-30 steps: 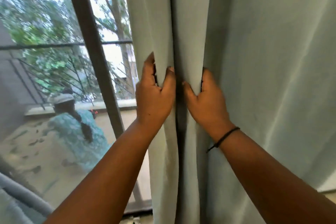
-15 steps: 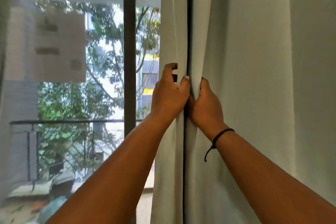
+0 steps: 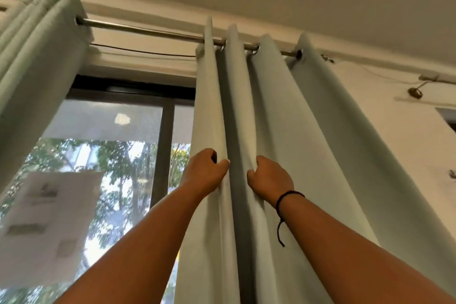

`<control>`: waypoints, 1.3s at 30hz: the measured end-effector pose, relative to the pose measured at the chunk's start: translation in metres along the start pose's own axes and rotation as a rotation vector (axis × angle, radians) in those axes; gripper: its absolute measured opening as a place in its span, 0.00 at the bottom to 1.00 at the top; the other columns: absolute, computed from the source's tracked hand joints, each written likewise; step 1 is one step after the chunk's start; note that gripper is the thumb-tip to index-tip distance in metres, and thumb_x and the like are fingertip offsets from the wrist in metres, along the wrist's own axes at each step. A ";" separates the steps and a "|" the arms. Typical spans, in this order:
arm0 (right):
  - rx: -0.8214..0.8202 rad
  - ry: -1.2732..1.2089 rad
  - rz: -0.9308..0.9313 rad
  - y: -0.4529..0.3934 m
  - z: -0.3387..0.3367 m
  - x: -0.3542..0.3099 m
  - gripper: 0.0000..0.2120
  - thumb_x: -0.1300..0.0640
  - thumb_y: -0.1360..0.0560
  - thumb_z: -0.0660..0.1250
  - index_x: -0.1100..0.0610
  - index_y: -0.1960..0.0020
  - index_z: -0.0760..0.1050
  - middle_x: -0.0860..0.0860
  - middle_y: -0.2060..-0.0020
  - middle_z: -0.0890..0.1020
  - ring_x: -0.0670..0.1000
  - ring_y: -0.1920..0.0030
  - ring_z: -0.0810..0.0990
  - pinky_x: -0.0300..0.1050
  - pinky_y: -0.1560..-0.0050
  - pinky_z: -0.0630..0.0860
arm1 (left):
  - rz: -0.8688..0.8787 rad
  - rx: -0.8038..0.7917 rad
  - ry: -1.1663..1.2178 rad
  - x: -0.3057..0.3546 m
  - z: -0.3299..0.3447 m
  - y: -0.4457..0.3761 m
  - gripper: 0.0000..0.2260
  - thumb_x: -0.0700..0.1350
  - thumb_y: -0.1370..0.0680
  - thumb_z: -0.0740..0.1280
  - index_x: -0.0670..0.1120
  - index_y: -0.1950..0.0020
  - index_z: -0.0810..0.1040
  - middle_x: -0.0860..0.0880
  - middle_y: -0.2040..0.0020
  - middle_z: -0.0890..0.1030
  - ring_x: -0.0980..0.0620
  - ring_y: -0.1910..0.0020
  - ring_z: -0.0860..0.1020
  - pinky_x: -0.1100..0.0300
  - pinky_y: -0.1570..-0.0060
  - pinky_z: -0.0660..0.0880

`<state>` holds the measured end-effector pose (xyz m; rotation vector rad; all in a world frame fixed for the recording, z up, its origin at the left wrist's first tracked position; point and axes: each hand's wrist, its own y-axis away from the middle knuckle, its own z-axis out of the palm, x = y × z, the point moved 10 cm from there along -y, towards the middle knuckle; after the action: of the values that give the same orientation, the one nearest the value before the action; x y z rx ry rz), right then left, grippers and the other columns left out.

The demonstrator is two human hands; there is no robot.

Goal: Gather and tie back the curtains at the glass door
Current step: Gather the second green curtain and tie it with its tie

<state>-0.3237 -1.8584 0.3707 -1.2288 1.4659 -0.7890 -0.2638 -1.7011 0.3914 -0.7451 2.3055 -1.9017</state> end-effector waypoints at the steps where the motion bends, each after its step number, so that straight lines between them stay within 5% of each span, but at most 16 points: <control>1: 0.010 0.015 -0.003 -0.006 -0.004 -0.003 0.04 0.53 0.24 0.58 0.54 0.54 0.67 0.50 0.58 0.75 0.51 0.61 0.72 0.42 0.65 0.65 | 0.023 0.025 -0.012 0.006 -0.003 -0.006 0.10 0.52 0.24 0.64 0.47 0.58 0.70 0.49 0.64 0.73 0.51 0.64 0.73 0.60 0.65 0.70; 9: 0.125 0.036 -0.120 -0.040 -0.025 -0.001 0.13 0.52 0.22 0.56 0.57 0.40 0.67 0.54 0.53 0.80 0.53 0.60 0.72 0.45 0.61 0.68 | 0.044 0.232 0.068 0.037 0.003 -0.045 0.08 0.53 0.22 0.61 0.50 0.48 0.68 0.48 0.55 0.76 0.47 0.55 0.76 0.54 0.52 0.75; 18: 0.086 0.006 -0.235 -0.075 -0.056 0.078 0.12 0.55 0.26 0.58 0.55 0.47 0.76 0.56 0.50 0.81 0.58 0.51 0.79 0.47 0.52 0.75 | 0.046 0.257 0.118 0.109 0.099 -0.068 0.07 0.48 0.19 0.56 0.45 0.50 0.68 0.43 0.56 0.76 0.43 0.55 0.75 0.51 0.53 0.72; 24: 0.151 0.004 -0.276 -0.102 -0.086 0.149 0.12 0.55 0.25 0.56 0.53 0.49 0.77 0.53 0.51 0.82 0.57 0.53 0.78 0.44 0.58 0.69 | 0.002 0.253 0.199 0.158 0.164 -0.083 0.05 0.45 0.20 0.57 0.44 0.54 0.67 0.44 0.56 0.74 0.43 0.54 0.73 0.55 0.57 0.67; 29: 0.247 0.021 -0.242 -0.120 -0.122 0.197 0.12 0.56 0.26 0.58 0.52 0.50 0.79 0.54 0.54 0.82 0.56 0.58 0.78 0.44 0.61 0.69 | 0.024 0.203 0.291 0.222 0.211 -0.084 0.03 0.42 0.21 0.60 0.43 0.50 0.70 0.40 0.48 0.77 0.41 0.47 0.75 0.54 0.50 0.70; 33: 0.154 -0.051 -0.245 -0.128 -0.128 0.226 0.11 0.56 0.25 0.58 0.50 0.62 0.76 0.53 0.56 0.82 0.54 0.61 0.76 0.44 0.65 0.68 | -0.001 0.136 0.402 0.220 0.247 -0.084 0.04 0.42 0.24 0.60 0.47 0.58 0.66 0.41 0.52 0.76 0.40 0.50 0.76 0.53 0.50 0.74; 36: 0.053 -0.073 -0.299 -0.123 -0.102 0.214 0.12 0.55 0.24 0.58 0.49 0.50 0.80 0.51 0.52 0.82 0.54 0.55 0.78 0.47 0.56 0.75 | -0.040 0.147 0.398 0.186 0.241 -0.087 0.05 0.49 0.28 0.60 0.50 0.61 0.66 0.42 0.55 0.77 0.38 0.51 0.78 0.41 0.51 0.78; 39: -0.035 0.034 -0.337 -0.114 -0.068 0.183 0.14 0.51 0.24 0.57 0.45 0.41 0.77 0.51 0.42 0.76 0.57 0.43 0.74 0.53 0.45 0.74 | -0.018 0.181 0.216 0.164 0.209 -0.075 0.14 0.59 0.27 0.66 0.51 0.57 0.67 0.45 0.56 0.77 0.43 0.55 0.79 0.44 0.53 0.79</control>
<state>-0.3484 -2.0719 0.4411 -1.5187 1.3204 -1.0152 -0.3124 -1.9654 0.4542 -0.5683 2.2037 -2.2628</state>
